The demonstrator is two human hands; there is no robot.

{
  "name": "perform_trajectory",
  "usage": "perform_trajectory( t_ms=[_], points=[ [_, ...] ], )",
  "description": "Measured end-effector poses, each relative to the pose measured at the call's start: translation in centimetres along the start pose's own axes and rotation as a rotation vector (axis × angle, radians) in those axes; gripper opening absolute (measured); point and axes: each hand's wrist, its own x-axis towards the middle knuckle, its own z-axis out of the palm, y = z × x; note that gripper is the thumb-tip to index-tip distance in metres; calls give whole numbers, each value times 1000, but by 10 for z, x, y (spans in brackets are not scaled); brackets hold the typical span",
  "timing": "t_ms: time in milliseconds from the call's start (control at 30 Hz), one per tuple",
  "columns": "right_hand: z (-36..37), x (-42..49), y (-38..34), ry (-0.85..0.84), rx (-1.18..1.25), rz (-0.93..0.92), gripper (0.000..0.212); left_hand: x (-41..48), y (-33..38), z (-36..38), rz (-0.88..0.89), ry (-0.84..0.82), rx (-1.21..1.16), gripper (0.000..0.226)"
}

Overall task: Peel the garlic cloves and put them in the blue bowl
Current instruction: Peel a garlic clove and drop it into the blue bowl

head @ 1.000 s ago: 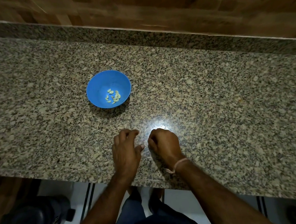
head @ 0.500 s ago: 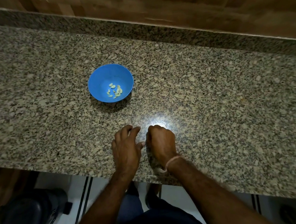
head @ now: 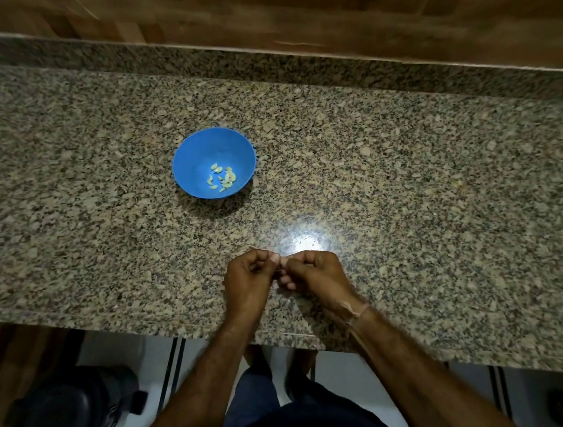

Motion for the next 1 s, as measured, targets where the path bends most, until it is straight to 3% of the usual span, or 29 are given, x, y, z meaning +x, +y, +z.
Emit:
perform_trajectory(
  t_ms=[67,200,233,300,400,467,533,600,667,767,833,900,1000],
  points=[
    [-1,-1,1,39,-106,-131,16,-2,4,1,-11,-19,-44,12],
    [-8,4,3,113,-593,-589,17,-3,12,3,-95,-32,-102,16],
    [-8,3,2,122,-662,-611,17,-4,14,3,-108,-28,-89,17],
    [-5,2,-3,105,-551,-440,20,-6,16,1,-17,19,96,18],
    [4,-2,-17,-24,38,136,13,-14,22,-3,235,144,477,15],
    [4,0,-17,-42,117,235,12,-13,22,-5,284,172,577,16],
    [0,3,-6,16,-128,-40,16,-9,16,-4,273,148,612,20],
    [-4,5,2,123,-583,-448,19,-3,11,-1,127,66,389,23],
    [-7,6,4,118,-676,-534,19,-7,11,3,42,25,181,25],
    [-2,2,-10,-28,-100,-40,21,-15,11,3,272,53,348,19],
    [0,0,-15,-68,89,172,17,-14,10,1,365,45,427,18],
    [-1,1,-8,-28,-48,8,17,-11,11,3,257,-19,395,18],
    [-9,8,7,92,-653,-562,14,-5,16,5,-52,-139,107,21]
  ],
)
